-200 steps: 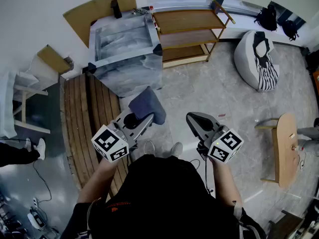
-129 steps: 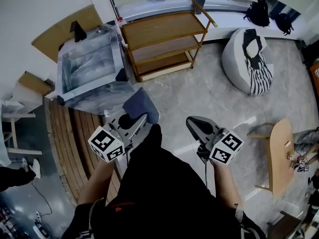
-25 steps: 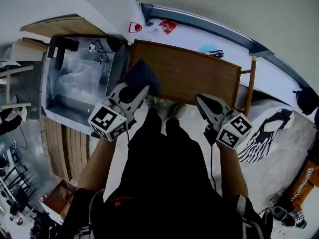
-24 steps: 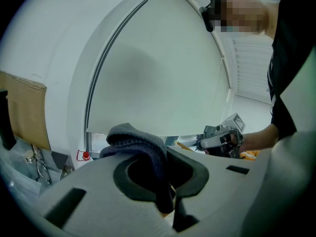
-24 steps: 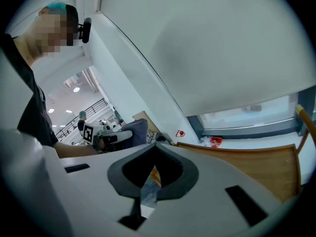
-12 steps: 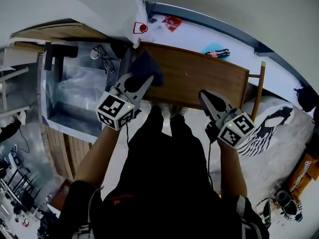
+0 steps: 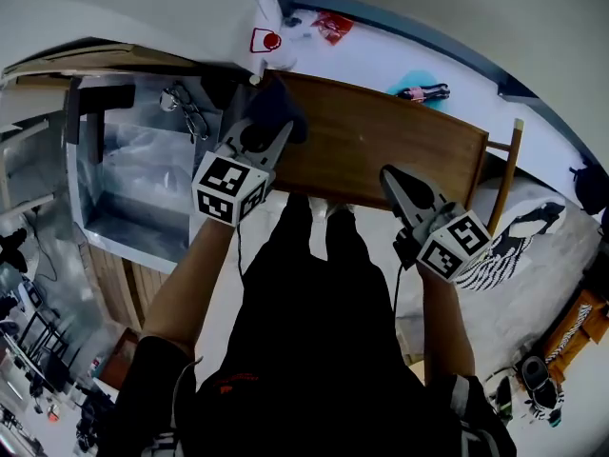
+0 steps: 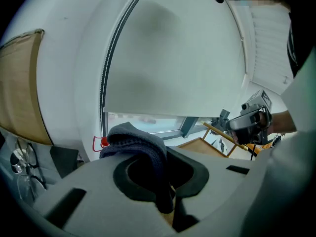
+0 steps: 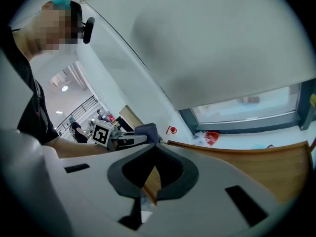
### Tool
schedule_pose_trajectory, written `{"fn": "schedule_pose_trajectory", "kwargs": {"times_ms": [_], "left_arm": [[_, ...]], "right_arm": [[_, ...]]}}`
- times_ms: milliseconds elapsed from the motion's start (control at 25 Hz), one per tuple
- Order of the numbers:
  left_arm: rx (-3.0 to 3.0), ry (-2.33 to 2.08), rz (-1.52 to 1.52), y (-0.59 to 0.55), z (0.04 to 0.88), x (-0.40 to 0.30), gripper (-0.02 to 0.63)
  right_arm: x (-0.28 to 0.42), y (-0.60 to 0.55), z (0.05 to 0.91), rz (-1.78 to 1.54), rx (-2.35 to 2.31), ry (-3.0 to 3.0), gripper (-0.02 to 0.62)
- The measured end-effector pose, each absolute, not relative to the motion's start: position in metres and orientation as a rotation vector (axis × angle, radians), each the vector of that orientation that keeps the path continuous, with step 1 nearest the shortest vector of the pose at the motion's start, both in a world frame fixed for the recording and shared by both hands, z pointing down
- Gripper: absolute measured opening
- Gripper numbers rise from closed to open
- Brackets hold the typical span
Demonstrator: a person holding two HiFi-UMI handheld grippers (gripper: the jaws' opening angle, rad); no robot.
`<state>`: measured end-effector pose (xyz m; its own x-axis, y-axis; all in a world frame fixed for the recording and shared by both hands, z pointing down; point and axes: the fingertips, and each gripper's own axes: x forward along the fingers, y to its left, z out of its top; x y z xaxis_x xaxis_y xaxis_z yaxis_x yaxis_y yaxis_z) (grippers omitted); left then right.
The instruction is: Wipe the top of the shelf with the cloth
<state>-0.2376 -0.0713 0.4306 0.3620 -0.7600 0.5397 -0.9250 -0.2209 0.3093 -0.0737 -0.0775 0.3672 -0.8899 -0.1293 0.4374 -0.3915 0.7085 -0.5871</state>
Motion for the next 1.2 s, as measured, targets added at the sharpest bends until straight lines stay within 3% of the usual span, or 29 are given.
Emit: {"fn": "schedule_pose_trajectory", "kwargs": {"times_ms": [1200], "left_arm": [[1.797,-1.437,0.829,-0.107,0.576,-0.261,0.049]], "right_arm": [[-0.026,-0.073,0.437,1.091,0.427,-2.398,0.005]]}}
